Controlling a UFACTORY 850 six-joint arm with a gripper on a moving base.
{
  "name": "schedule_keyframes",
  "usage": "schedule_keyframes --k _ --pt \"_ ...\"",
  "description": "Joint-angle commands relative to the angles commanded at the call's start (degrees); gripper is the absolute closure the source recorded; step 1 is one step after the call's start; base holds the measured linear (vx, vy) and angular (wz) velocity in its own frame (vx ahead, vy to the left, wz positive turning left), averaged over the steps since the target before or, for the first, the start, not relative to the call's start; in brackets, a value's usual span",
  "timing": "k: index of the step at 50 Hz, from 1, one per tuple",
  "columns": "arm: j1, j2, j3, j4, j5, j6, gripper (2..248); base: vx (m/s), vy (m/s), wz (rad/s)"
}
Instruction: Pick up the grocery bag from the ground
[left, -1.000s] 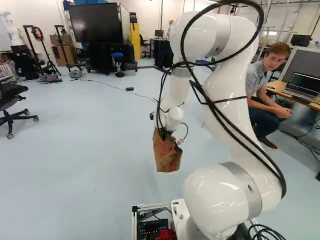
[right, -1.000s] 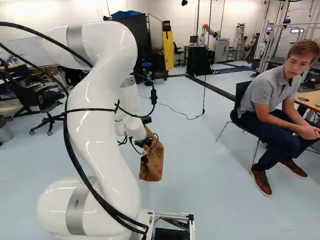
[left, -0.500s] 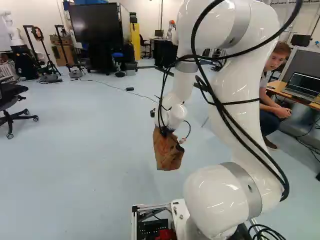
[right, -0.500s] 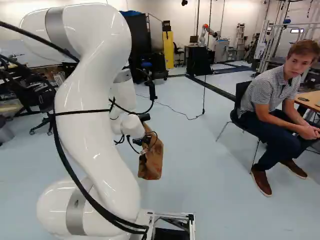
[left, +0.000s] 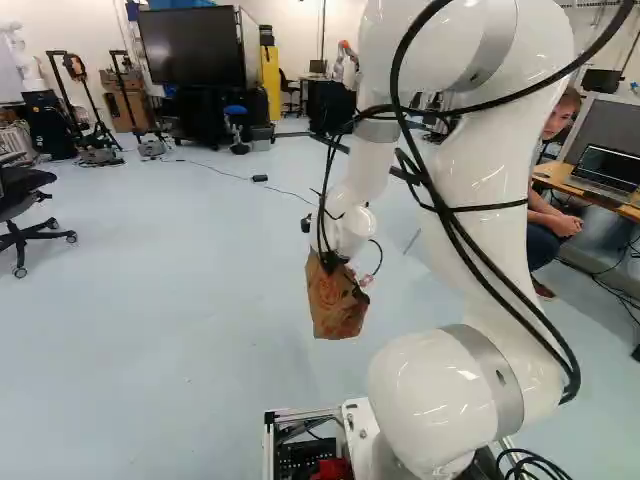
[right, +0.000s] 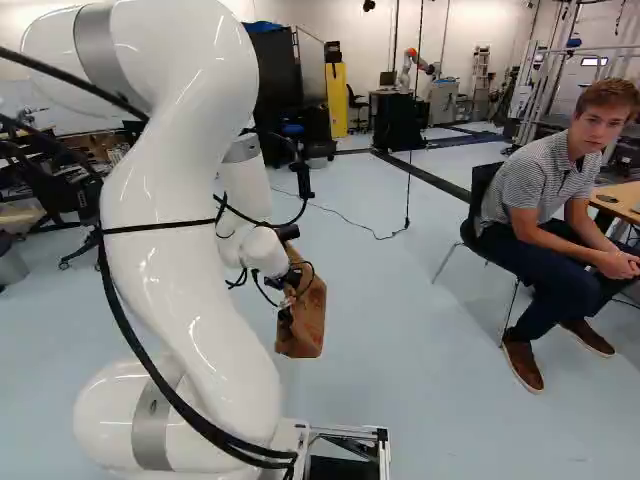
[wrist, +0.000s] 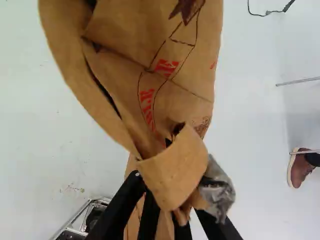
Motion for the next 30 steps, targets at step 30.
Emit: schedule_keyframes --k 30 --pt "-0.71 4.97 3.35 0.00 3.61 1.58 231 0.000 0.000 0.000"
